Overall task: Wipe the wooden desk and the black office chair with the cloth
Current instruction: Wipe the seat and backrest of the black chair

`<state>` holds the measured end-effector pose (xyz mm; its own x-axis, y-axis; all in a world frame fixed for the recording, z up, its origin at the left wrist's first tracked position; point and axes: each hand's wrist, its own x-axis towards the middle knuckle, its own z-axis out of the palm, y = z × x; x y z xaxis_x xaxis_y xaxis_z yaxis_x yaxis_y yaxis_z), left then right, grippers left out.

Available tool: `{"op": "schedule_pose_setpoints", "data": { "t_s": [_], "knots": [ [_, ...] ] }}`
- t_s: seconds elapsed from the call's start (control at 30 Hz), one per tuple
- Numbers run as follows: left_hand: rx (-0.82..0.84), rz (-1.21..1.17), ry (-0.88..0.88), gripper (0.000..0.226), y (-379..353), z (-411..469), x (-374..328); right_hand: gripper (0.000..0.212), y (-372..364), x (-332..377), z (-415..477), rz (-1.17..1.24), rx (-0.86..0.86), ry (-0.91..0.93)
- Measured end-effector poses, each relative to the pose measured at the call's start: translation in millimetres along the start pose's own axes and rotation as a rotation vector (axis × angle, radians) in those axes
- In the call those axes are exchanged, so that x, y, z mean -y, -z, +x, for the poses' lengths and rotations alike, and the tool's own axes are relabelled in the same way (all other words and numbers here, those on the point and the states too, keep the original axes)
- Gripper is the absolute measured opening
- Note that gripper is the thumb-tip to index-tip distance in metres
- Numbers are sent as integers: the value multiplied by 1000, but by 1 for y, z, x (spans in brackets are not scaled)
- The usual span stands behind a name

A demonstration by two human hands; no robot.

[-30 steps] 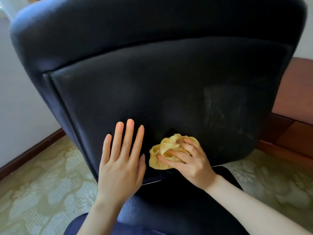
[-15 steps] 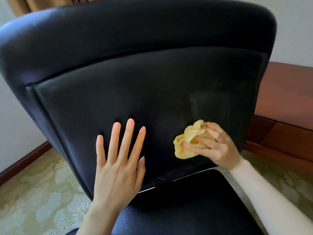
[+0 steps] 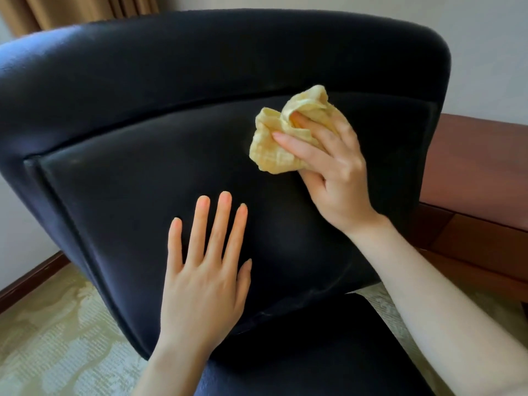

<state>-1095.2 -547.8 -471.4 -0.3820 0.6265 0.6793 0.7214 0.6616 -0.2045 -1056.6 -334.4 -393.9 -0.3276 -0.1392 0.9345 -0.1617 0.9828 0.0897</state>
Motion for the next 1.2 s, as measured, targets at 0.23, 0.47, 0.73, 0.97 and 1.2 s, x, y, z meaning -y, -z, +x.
{"op": "schedule_pose_setpoints", "data": {
  "t_s": [0.23,0.47,0.73,0.97,1.2],
  "knots": [
    [-5,13,10,67,-3,0,-1,32,-7,31,-102,45,54,-32],
    [-14,28,14,69,-2,0,-5,26,14,19,-194,-105,222,119],
    [-35,-1,15,69,3,1,-7,30,38,-24,-181,-167,304,334],
    [-44,-78,-99,67,5,18,-15,31,58,-55,-128,-209,270,297],
    [-28,-109,-219,70,0,49,-39,28,58,-67,-53,-211,223,191]
  ]
}}
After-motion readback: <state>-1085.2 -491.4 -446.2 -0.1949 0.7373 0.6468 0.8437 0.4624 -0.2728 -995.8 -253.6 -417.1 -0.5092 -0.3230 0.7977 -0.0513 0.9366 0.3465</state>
